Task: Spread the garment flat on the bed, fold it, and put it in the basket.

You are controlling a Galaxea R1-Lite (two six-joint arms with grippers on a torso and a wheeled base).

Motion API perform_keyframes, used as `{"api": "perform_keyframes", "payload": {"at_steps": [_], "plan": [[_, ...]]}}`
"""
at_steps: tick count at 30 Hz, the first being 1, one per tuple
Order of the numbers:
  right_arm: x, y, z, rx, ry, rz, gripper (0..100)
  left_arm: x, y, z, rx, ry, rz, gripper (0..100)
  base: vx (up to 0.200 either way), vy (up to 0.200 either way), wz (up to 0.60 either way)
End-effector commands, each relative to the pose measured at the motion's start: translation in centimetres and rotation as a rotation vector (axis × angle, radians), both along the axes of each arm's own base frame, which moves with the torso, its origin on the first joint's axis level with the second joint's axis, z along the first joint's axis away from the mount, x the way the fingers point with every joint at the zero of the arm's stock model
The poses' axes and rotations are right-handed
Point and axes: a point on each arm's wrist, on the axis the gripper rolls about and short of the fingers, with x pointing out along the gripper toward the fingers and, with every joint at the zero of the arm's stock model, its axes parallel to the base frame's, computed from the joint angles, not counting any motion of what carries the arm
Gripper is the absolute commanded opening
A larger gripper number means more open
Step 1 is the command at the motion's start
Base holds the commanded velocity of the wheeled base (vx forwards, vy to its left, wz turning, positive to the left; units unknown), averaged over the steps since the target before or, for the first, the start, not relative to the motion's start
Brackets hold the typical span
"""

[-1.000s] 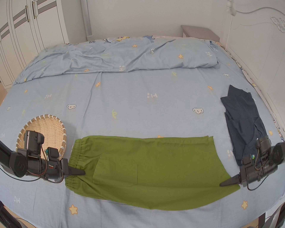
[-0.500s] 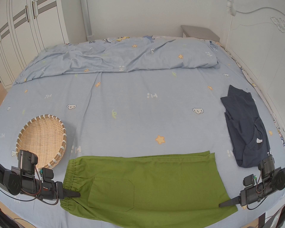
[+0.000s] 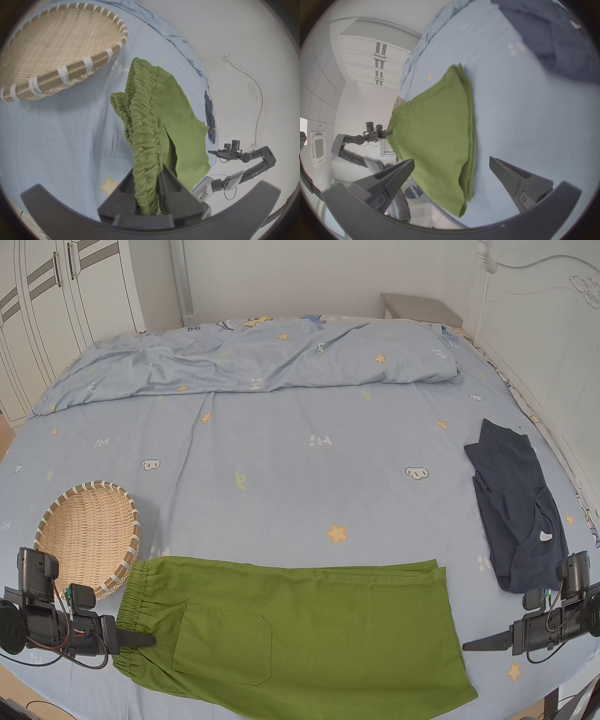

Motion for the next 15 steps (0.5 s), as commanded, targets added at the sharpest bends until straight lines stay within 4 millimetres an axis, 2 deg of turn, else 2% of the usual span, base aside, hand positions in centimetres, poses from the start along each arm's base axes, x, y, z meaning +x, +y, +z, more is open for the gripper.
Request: {"api": "perform_keyframes", "payload": {"at_steps": [1,3,4,7,13,15], "plan": [[1.5,0.4,5.0,-0.067,-0.237,-0.075,100,-1.6,0.4,3.9,0.049,-0.143,0.007,0,0.000,0.000,0.00],[2.0,1.1,6.5,-0.067,-0.274,-0.087,100,-2.0,0.6,4.7,0.081,-0.144,-0.011,0,0.000,0.000,0.00],[2.0,1.1,6.5,-0.067,-0.274,-0.087,100,-2.0,0.6,4.7,0.081,-0.144,-0.011,0,0.000,0.000,0.00],[2.0,2.0,8.9,-0.051,-0.324,-0.092,100,-2.1,1.2,7.0,0.189,-0.149,0.000,0,0.000,0.000,0.00],[1.9,2.2,9.4,-0.047,-0.330,-0.083,100,-1.2,-0.1,10.8,0.254,-0.214,-0.040,0,0.000,0.000,0.00],[1.9,2.2,9.4,-0.047,-0.330,-0.085,100,-1.1,-0.3,11.3,0.266,-0.226,-0.048,0,0.000,0.000,0.00]]}}
